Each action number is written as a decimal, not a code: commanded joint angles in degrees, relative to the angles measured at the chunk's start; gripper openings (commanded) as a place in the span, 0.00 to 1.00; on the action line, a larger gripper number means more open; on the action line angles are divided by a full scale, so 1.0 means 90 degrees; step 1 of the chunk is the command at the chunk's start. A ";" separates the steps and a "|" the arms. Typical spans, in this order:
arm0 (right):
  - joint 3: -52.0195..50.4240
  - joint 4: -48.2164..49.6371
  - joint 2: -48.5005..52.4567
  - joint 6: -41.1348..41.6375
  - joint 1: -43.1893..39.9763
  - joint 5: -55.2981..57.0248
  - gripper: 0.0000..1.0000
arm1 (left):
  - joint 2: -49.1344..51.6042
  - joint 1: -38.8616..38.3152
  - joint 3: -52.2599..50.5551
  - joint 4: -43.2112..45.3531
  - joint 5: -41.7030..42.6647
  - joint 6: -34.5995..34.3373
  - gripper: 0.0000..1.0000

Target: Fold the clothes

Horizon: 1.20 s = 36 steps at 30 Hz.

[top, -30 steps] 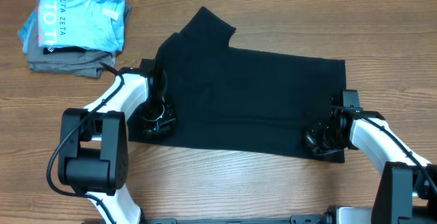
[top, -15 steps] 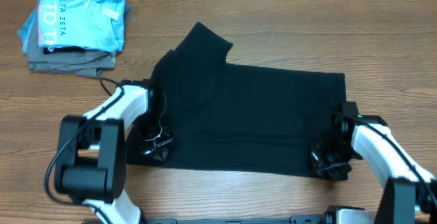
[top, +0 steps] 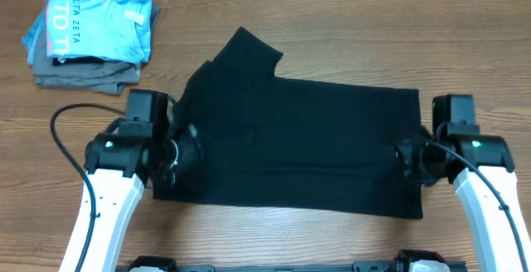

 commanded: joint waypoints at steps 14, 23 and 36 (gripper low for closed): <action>0.1732 0.1069 0.0763 -0.1581 0.0017 -0.0141 1.00 | 0.4104 -0.1324 0.4643 0.0117 -0.0942 0.1877 1.00; 0.2101 0.1307 0.2856 -0.2278 -0.0019 0.0583 1.00 | 0.6902 -0.1766 0.7155 0.0141 -0.1671 0.2601 1.00; 0.2098 0.1722 0.3140 -0.2237 -0.0019 0.1069 1.00 | 0.8199 -0.1943 0.7249 0.1515 -0.2021 0.3174 1.00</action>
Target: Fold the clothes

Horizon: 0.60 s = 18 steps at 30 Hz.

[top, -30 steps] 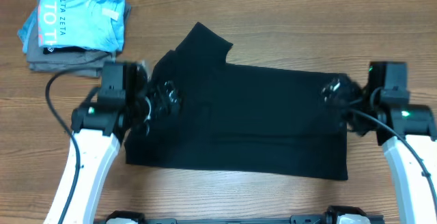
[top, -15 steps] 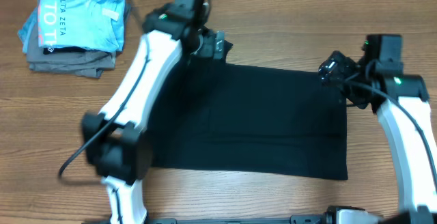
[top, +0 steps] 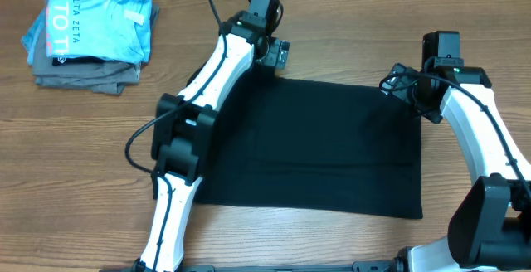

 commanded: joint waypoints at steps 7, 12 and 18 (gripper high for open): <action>0.0177 0.0010 -0.0041 -0.0022 -0.0017 0.0160 1.00 | 0.0493 -0.0299 0.0197 0.0408 -0.0435 0.0503 1.00; 0.0177 0.0007 -0.0041 -0.0022 -0.0017 0.0160 1.00 | 0.0498 -0.0323 0.0197 0.0525 -0.0476 0.0498 0.97; 0.0177 0.0046 -0.0041 -0.0022 -0.0017 0.0160 1.00 | 0.0758 -0.0321 0.0197 0.0546 -0.0597 0.0498 0.82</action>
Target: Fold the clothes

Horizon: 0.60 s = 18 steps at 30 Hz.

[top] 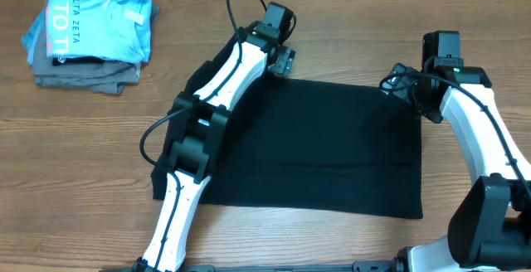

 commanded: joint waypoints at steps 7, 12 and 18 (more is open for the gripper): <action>0.0177 0.0197 -0.0041 -0.0019 -0.0017 0.0121 1.00 | 0.0483 -0.0002 0.0175 0.0070 -0.0187 -0.0087 0.71; 0.0177 0.0556 0.0005 -0.0022 -0.0017 0.0345 0.86 | 0.0483 0.0017 0.0175 0.0117 -0.0185 -0.0282 0.35; 0.0177 0.1095 0.0580 -0.0024 -0.0017 0.0600 0.78 | 0.0483 0.0017 0.0175 0.0112 -0.0175 -0.0695 0.05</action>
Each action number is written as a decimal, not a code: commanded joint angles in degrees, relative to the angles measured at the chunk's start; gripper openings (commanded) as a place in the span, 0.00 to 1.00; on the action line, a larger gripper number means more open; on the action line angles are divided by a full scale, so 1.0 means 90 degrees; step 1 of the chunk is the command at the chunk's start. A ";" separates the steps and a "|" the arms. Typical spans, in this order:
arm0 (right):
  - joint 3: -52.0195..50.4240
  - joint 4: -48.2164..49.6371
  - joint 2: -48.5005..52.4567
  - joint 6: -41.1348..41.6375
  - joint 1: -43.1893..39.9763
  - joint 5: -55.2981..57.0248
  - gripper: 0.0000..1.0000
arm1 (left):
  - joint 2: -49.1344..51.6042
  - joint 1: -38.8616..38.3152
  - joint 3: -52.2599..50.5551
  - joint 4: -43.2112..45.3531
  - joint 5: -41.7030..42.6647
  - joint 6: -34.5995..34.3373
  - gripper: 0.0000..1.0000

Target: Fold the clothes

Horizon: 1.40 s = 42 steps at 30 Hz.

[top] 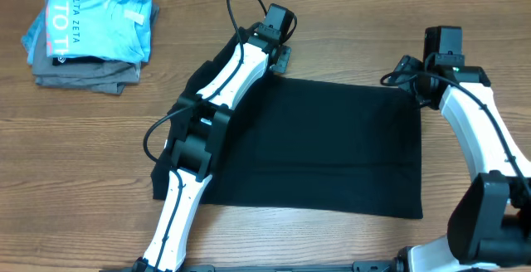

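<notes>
A black garment (323, 148) lies flat on the wooden table (348, 23) as a rough rectangle. My left arm reaches across its left part. The left gripper (282, 57) sits just past the garment's far edge near the far left corner; its jaws are too dark and small to read. My right gripper (411, 87) is at the garment's far right corner, with its fingers lost against the black cloth. The left side of the garment is partly hidden under the left arm.
A stack of folded clothes, with a light blue printed shirt (95, 19) on top of a grey one (79, 75), sits at the far left corner of the table. Cables loop off both wrists.
The left gripper has shifted a little toward the far side, off the cloth's edge. The right wrist has moved slightly up and to the right. The garment looks unchanged.
First, both grippers were at the garment's left and right sides at mid-height, and a sleeve stuck out at the far left. Later, both arms reached to the far edge and the sleeve no longer showed. The cloth has stayed a plain rectangle since, with only small gripper shifts.
</notes>
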 commanded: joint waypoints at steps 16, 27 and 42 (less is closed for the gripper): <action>0.0155 0.1275 0.1758 -0.0221 -0.0563 0.0209 0.79 | 0.0270 0.0022 0.0053 -0.0255 -0.0053 -0.0525 0.05; 0.0153 0.1246 0.2106 -0.0214 -0.0595 -0.0005 0.50 | 0.0270 0.0022 0.0053 -0.0308 -0.0056 -0.0525 0.10; 0.0197 0.0821 0.2062 0.0359 -0.0614 0.0685 0.04 | 0.0024 0.0044 0.0942 -0.1083 -0.0809 -0.0474 0.04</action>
